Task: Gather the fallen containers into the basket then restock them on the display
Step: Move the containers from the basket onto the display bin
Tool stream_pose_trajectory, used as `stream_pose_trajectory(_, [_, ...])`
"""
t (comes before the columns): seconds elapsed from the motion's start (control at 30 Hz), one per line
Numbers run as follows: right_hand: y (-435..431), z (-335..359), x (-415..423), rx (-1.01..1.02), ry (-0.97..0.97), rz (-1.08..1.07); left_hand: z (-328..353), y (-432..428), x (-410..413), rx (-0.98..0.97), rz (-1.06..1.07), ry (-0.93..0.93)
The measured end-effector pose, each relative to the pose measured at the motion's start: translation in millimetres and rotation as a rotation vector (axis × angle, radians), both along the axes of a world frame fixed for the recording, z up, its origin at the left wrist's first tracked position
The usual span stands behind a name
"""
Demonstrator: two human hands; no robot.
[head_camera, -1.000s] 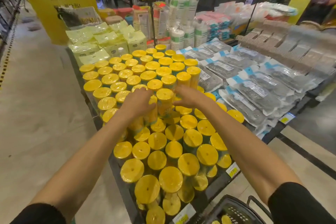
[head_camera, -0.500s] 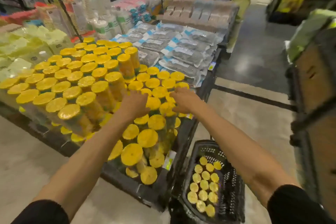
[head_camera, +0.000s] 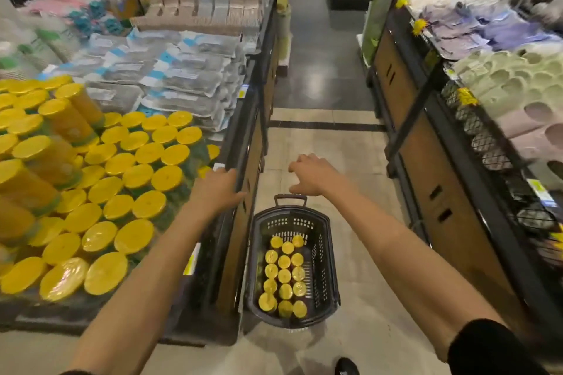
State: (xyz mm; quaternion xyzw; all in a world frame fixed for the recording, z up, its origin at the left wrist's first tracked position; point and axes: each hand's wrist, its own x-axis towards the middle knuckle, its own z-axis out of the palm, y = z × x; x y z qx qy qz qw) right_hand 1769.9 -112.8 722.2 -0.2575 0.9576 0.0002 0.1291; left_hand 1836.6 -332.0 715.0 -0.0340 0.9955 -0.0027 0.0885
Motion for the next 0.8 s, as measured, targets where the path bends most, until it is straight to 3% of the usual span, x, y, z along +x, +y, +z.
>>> stream_pose_trajectory(0.37, [170,-20,-52,-0.036,-0.013,-0.059,-34,151,-44,0.109,0.100,0.035])
stream_pose_trajectory(0.67, [225,-40,-114,-0.080,-0.071,-0.038,-37,210,-88,0.123,0.150,0.130])
stream_pose_trajectory(0.8, [225,-48,-152,-0.069,-0.098,0.019,-50,216,-120,0.150,0.185,0.066])
